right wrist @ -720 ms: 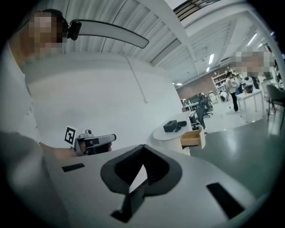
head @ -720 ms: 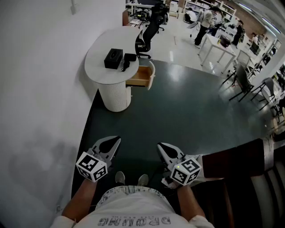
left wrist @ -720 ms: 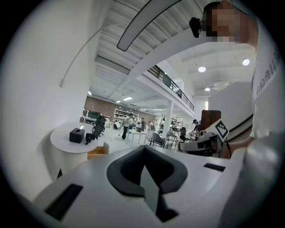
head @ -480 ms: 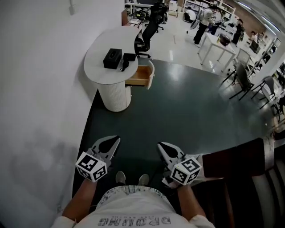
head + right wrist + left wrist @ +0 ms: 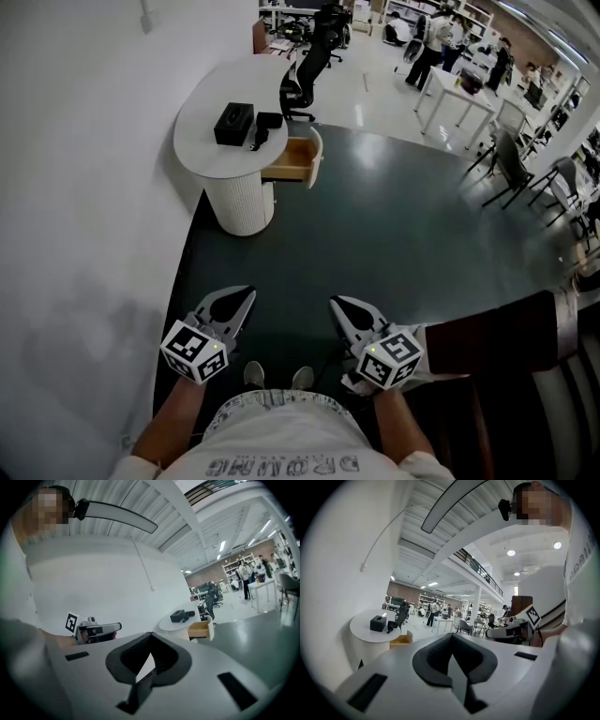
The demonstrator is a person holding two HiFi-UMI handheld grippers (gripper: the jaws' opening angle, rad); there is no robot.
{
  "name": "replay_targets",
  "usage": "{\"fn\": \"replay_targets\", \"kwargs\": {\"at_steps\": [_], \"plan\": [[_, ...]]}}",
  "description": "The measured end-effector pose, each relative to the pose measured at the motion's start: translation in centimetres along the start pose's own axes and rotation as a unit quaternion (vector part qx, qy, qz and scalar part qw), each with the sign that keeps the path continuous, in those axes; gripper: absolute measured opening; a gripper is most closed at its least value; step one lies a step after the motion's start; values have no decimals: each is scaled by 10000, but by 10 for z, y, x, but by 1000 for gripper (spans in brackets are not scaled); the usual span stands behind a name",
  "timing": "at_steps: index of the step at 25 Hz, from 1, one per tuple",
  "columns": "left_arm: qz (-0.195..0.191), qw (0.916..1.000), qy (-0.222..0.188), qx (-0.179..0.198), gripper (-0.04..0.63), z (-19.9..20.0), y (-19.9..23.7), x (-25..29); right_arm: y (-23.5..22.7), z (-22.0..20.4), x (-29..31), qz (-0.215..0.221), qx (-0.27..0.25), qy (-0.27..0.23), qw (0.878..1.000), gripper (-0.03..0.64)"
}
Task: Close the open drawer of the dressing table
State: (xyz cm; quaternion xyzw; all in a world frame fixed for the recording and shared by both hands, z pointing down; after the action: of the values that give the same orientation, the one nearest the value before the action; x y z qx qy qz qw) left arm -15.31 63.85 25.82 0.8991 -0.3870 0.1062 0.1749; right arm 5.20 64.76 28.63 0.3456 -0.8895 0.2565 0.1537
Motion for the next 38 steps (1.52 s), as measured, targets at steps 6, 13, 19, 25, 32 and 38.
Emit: {"fn": "replay_targets", "kwargs": {"at_steps": [6, 13, 19, 25, 32, 38], "plan": [[-61, 10000, -20, 22, 15, 1, -2, 6, 1, 2, 2, 29, -38, -8, 10000, 8], [-57, 10000, 0, 4, 15, 0, -2, 8, -6, 1, 1, -80, -5, -36, 10000, 9], [-68, 10000, 18, 7, 15, 0, -1, 10, -9, 1, 2, -153, 14, -42, 9999, 9], [-96, 9999, -5, 29, 15, 4, -6, 12, -9, 7, -2, -227, -5, -63, 9997, 11], [-99, 9999, -2, 14, 15, 3, -8, 14, -9, 10, -4, -131, -5, -155, 9998, 49], [-74, 10000, 17, -4, 15, 2, -10, 15, -10, 10, -5, -40, 35, -204, 9998, 83]]}}
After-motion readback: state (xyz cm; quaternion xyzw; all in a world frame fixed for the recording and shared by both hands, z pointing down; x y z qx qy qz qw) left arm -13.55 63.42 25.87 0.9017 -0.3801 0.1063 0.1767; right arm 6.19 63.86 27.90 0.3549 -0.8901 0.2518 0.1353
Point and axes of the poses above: the fingertips, and each gripper's own axes: x forward along the fingers, y to its left, z out of its top, the point moved 4 cm from there along -x, backward along the fingers, and after that the axes turned 14 degrees about y, right-handed, at the moved point
